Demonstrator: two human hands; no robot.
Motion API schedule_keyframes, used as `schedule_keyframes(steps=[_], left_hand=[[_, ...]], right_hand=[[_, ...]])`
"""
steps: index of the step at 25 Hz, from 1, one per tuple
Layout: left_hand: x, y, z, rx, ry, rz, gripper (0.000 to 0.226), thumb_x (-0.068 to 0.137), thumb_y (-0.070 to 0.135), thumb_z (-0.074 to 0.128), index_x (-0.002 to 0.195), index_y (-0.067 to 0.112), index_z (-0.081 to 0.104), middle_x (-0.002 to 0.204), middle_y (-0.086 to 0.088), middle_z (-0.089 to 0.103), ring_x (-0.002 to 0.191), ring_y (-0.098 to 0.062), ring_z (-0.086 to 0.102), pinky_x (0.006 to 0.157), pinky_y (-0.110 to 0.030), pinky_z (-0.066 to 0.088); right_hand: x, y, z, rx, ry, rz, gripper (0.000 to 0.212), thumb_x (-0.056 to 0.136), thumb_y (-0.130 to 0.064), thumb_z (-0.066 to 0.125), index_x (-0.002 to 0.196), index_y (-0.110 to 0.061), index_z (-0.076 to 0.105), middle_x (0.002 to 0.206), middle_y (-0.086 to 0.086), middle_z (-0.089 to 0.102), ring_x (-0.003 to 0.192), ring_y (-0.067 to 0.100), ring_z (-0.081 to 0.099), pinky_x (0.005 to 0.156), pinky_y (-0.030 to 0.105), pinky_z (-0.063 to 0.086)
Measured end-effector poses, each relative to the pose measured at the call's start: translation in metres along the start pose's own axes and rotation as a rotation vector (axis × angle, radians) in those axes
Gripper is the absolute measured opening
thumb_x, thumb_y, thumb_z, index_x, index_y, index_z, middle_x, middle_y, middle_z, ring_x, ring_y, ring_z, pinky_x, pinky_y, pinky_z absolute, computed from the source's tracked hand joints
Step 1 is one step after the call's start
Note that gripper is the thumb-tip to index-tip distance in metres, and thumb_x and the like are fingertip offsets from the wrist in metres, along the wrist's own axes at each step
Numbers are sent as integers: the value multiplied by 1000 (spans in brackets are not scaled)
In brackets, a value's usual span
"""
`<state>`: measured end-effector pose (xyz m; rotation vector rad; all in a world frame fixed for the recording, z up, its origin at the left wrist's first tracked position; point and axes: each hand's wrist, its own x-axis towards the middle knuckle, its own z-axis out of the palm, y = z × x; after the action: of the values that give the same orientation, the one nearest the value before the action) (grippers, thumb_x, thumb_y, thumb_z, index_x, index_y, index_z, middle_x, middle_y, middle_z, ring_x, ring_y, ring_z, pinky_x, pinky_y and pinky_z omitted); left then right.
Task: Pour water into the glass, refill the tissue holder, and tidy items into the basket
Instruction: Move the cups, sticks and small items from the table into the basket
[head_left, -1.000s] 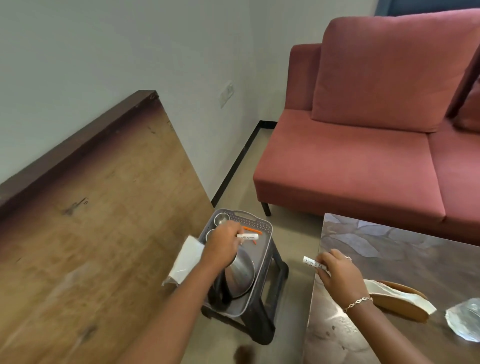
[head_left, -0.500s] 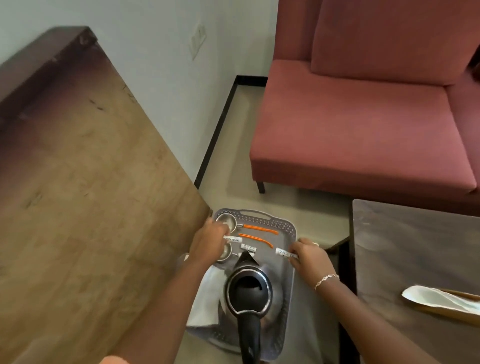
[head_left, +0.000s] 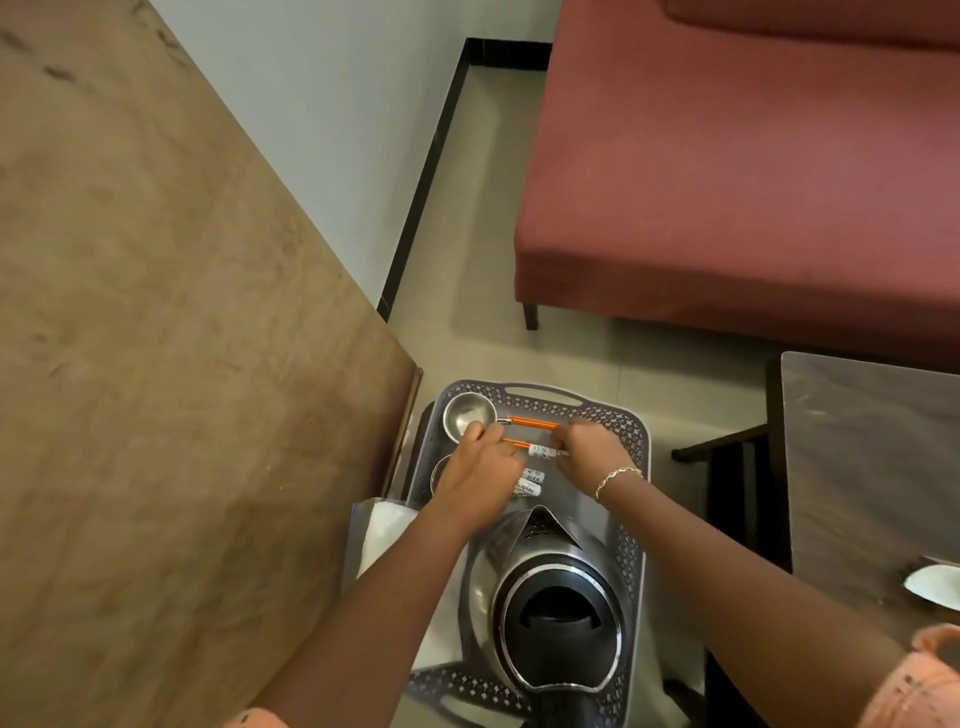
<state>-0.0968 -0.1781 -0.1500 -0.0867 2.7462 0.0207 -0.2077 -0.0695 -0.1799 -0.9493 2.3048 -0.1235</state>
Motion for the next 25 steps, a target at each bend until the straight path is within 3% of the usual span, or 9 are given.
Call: schedule_keyframes(steps=[4,7,16,22,25], left_hand=[[9,3,13,57,-17,57,21,84,9,49,98,11,64,100,-3,68,107,-24,50,93,-35,34],[17,8,25,23,-131,52,22,86,6,49,101,6,64,103,-8,67,112,-28,45,95,-38,29],[29,12,27,114,-192,52,24,89,13,47,106,12,64,112,-6,65,118,-28,42,104,-43,23],[20,10,14,57,-89,-52,22,93,24,44,108,16,59,116,-1,62,115,-22,45,98,-40,25],[6,7,-6,-189,37,-220,25,93,36,47,102,19,63,109,1,66,109,-20,50,93,-36,26]], right_hand=[[18,-8,9,-52,-62,-46,25,88,-24,54,108,-10,60,112,13,56,103,32,58,81,35,46],[24,-6,16,-96,-53,-68,27,87,-30,58,106,-11,61,113,12,57,103,31,58,79,35,46],[26,-4,26,-105,12,-187,24,86,-1,48,108,-5,57,112,16,55,99,34,59,74,35,46],[2,21,11,8,138,-133,25,84,0,48,108,-6,57,111,16,54,96,37,59,77,38,48],[-34,37,-1,26,216,-133,25,84,-2,50,109,-5,57,111,16,53,93,38,58,72,41,48]])
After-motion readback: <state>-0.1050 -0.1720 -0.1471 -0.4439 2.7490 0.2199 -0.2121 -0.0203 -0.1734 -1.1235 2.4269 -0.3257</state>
